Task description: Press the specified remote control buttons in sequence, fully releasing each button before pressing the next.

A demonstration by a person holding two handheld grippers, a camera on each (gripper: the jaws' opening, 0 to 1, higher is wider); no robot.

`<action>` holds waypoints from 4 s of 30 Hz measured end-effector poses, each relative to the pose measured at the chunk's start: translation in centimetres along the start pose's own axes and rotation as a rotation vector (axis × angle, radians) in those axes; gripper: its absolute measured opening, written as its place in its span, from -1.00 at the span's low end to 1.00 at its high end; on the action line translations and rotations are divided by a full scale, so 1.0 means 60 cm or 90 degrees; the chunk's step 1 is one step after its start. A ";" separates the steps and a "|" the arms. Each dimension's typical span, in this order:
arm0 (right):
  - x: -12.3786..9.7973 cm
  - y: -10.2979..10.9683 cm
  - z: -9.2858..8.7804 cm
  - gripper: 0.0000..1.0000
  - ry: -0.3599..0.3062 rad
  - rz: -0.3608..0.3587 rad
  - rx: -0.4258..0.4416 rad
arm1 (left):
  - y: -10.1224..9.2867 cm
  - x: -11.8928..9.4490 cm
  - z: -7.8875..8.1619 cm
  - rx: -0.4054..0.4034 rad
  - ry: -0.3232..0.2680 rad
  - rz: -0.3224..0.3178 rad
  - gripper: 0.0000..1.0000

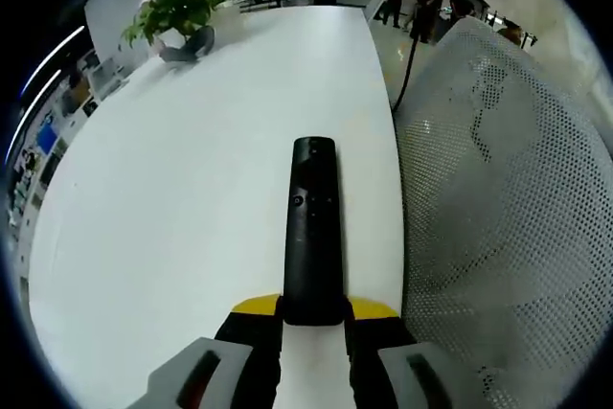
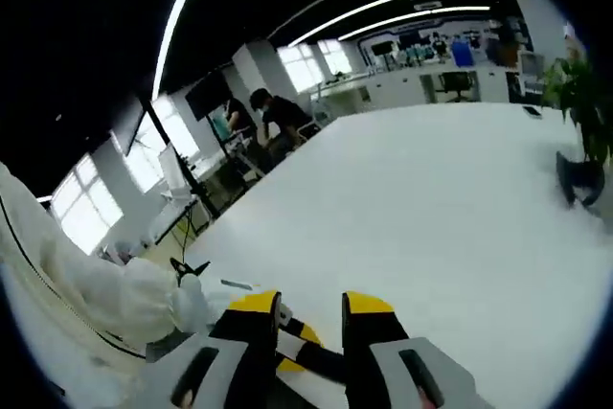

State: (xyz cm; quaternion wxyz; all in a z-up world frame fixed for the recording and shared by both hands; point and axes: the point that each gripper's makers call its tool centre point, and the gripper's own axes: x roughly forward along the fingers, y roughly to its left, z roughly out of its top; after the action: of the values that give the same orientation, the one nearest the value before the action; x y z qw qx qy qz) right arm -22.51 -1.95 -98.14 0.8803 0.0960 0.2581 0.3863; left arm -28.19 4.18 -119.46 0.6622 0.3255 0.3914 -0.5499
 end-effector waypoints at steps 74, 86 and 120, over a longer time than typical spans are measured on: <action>-0.137 -0.126 0.004 0.98 -0.103 -0.249 -0.002 | 0.286 -0.022 0.027 0.000 0.025 0.090 -0.54; -0.125 -0.145 -0.001 0.98 -0.102 -0.256 0.019 | 0.352 -0.024 0.026 0.012 0.047 0.093 -0.54; -0.132 -0.195 -0.012 0.96 -0.092 -0.296 0.048 | 0.508 0.006 0.031 0.051 0.135 0.079 -0.54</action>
State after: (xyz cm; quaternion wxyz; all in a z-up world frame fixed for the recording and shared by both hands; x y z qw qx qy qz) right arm -20.02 -15.72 -100.07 0.9576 0.0942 0.2238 0.1552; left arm 2.12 8.03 -118.85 0.6363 0.4319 0.4158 -0.4854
